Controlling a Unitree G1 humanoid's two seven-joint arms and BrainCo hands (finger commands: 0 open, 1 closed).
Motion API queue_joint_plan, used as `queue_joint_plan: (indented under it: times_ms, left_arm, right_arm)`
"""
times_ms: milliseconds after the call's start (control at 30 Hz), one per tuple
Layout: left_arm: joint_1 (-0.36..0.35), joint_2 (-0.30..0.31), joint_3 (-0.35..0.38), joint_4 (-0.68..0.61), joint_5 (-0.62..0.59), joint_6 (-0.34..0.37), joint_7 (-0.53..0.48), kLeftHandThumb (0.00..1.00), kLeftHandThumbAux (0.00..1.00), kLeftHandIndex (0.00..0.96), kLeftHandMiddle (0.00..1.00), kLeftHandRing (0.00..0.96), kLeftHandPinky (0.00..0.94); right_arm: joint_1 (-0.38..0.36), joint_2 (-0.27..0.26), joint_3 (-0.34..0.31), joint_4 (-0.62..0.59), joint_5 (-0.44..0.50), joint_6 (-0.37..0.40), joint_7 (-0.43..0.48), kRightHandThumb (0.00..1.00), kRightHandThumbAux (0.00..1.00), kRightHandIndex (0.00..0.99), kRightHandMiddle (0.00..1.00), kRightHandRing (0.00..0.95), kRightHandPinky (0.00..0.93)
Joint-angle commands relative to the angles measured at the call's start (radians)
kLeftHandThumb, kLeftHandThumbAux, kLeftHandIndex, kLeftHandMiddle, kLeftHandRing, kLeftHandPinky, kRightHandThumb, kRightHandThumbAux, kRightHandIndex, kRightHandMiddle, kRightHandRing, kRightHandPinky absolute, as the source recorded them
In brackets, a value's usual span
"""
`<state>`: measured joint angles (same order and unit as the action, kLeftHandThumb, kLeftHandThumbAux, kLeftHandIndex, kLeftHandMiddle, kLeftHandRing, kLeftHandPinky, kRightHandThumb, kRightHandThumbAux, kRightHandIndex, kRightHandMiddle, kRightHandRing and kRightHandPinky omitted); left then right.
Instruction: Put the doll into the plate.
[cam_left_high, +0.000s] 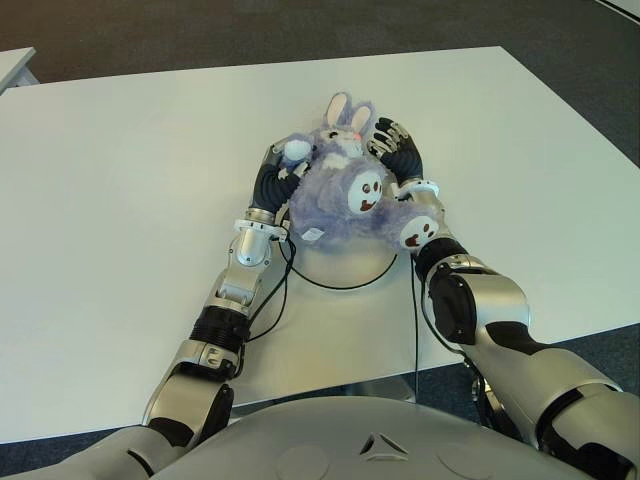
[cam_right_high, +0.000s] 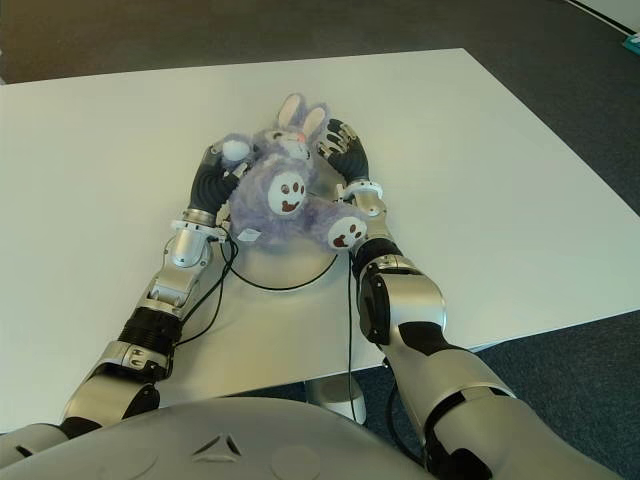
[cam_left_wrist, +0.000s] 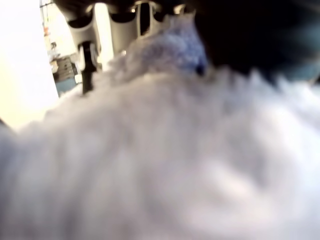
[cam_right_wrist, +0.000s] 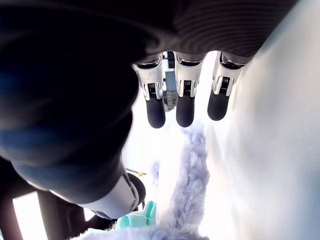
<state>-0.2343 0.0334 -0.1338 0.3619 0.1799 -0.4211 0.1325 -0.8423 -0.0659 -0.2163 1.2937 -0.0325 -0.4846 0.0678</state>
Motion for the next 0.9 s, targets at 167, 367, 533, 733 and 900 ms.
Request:
queue_joint_plan:
  times_ms: [167, 367, 533, 733, 900]
  left_arm:
    - [0.131, 0.035, -0.006, 0.138, 0.050, 0.023, 0.020, 0.245, 0.524, 0.205, 0.252, 0.235, 0.215]
    - [0.132, 0.038, -0.005, 0.138, 0.050, 0.020, 0.021, 0.223, 0.500, 0.160, 0.202, 0.187, 0.163]
    - [0.133, 0.042, -0.002, 0.136, 0.044, 0.019, 0.015, 0.210, 0.480, 0.120, 0.167, 0.154, 0.141]
    - [0.134, 0.044, 0.001, 0.135, 0.036, 0.014, 0.006, 0.212, 0.468, 0.096, 0.144, 0.135, 0.132]
    - [0.135, 0.047, 0.002, 0.135, 0.030, 0.006, 0.000, 0.216, 0.459, 0.082, 0.132, 0.124, 0.124]
  right_arm:
    - [0.023, 0.008, 0.004, 0.022, 0.004, 0.024, -0.002, 0.513, 0.866, 0.146, 0.142, 0.110, 0.127]
    - [0.023, 0.010, 0.003, 0.023, 0.005, 0.023, -0.002, 0.513, 0.863, 0.148, 0.139, 0.109, 0.126]
    - [0.022, 0.010, 0.005, 0.023, 0.003, 0.021, -0.005, 0.497, 0.866, 0.148, 0.141, 0.109, 0.126]
    - [0.021, 0.010, 0.005, 0.023, 0.003, 0.022, -0.006, 0.498, 0.867, 0.148, 0.141, 0.109, 0.124]
    - [0.021, 0.010, 0.005, 0.023, 0.004, 0.022, -0.005, 0.508, 0.866, 0.148, 0.142, 0.109, 0.124]
